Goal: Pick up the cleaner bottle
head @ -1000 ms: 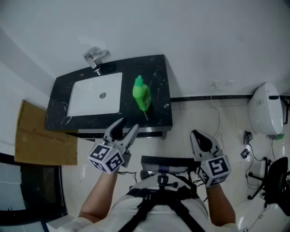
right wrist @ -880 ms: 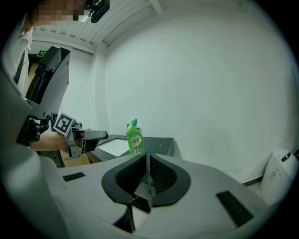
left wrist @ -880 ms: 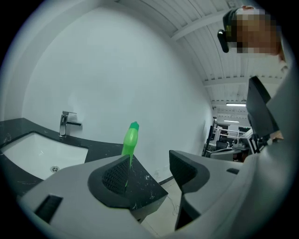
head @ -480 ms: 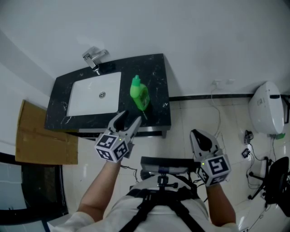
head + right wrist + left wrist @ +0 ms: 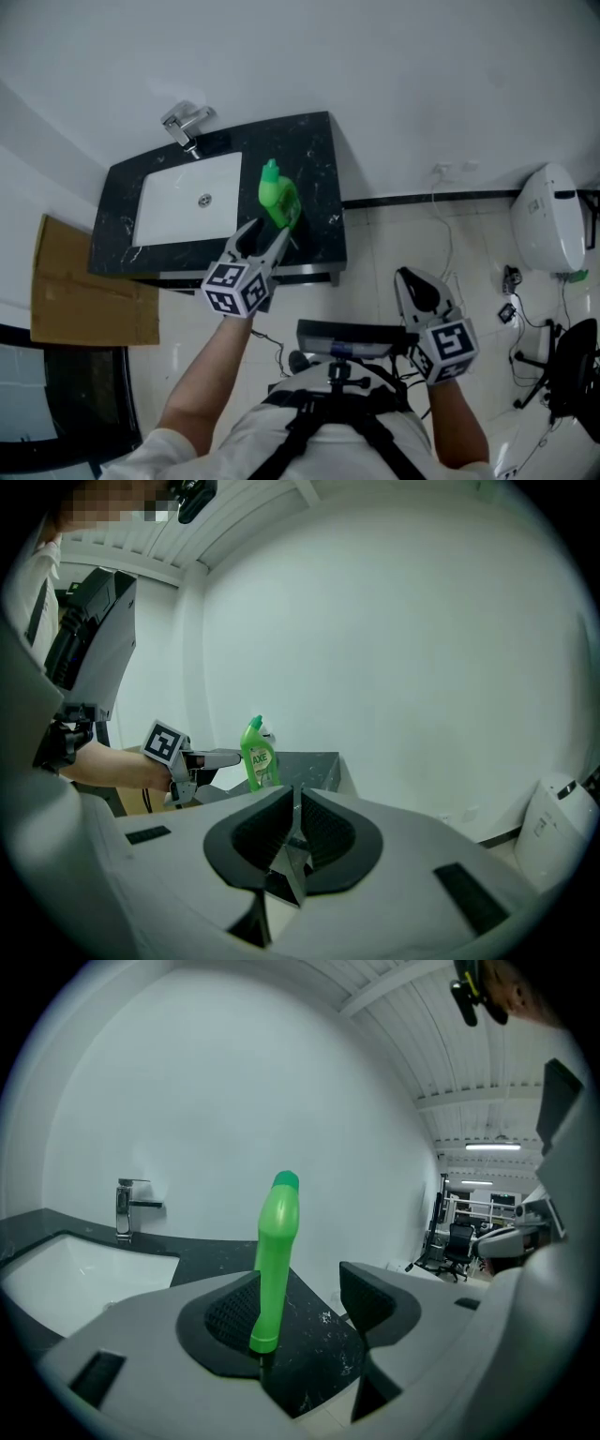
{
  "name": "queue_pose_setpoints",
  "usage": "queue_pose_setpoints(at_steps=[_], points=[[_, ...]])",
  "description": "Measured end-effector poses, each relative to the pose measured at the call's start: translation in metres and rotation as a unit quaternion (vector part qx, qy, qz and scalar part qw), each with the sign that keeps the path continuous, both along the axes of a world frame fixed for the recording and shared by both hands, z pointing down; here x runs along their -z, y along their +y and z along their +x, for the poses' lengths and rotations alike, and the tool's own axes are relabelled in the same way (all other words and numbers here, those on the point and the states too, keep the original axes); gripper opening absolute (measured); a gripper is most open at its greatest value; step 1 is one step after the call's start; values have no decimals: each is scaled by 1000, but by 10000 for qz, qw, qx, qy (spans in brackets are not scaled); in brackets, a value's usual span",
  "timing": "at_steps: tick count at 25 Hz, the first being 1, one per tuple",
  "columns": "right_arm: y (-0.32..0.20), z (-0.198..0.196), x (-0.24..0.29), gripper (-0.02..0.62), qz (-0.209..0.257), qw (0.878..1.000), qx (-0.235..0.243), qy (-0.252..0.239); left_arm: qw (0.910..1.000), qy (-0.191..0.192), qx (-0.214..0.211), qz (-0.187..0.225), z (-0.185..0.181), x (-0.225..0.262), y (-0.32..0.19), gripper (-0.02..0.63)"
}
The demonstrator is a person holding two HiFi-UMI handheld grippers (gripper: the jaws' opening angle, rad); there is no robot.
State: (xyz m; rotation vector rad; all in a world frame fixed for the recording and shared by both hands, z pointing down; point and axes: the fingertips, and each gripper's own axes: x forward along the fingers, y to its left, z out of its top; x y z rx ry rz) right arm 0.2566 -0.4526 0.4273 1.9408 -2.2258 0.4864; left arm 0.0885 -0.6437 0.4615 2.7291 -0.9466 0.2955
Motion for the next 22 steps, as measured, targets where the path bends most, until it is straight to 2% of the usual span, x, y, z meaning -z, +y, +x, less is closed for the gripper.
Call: queue_pose_setpoints(at_steps=[6,7,9,22], points=[[1,11,0,15,-101,9998,-195,-5,9999,-110,101,-16,6,-13,-15,254],[1,12,0,47,-129,9997,-215,1,9998,-135,107,-15,7,-15,-17,263],[1,14,0,66,-150,9996,-228,-4,9998,-179,115,-4,10,-19,-21,267],[-2,29,-15,66,-246,9994,-221,35,9995,-268,157,69,30,-29,-53,267]])
